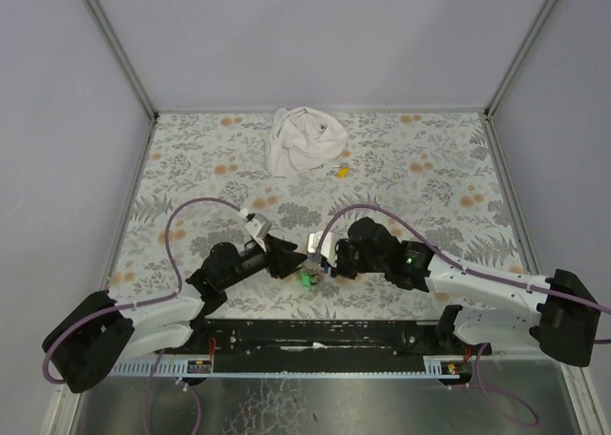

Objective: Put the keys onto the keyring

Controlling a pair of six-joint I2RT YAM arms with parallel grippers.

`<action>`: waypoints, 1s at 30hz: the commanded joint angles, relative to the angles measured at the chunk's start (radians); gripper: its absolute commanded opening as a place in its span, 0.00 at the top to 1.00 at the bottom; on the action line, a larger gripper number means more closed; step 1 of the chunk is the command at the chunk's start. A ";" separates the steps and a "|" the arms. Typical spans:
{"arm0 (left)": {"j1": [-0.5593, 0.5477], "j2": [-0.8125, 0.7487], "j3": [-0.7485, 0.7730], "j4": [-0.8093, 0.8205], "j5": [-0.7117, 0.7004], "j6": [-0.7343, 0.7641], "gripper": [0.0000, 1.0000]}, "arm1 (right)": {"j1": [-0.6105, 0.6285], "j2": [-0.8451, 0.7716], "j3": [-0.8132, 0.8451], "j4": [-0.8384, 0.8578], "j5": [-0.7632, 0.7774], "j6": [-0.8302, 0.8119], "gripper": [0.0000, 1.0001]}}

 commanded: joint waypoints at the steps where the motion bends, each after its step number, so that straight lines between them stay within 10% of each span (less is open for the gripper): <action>1: 0.015 -0.117 0.031 -0.133 -0.186 -0.008 0.51 | 0.003 0.027 -0.023 0.024 0.026 0.161 1.00; 6: 0.018 -0.288 0.043 -0.348 -0.395 -0.019 0.43 | 0.003 0.113 -0.043 0.064 0.064 0.293 1.00; 13: 0.018 -0.430 0.074 -0.544 -0.528 -0.039 0.04 | -0.013 0.235 -0.034 0.100 0.093 0.436 0.99; 23: 0.019 -0.454 0.206 -0.806 -0.780 -0.200 0.00 | -0.108 0.116 -0.078 0.106 0.108 0.512 0.50; 30: 0.018 -0.410 0.347 -1.006 -0.809 -0.320 0.00 | -0.130 -0.164 -0.136 -0.002 0.431 0.539 0.11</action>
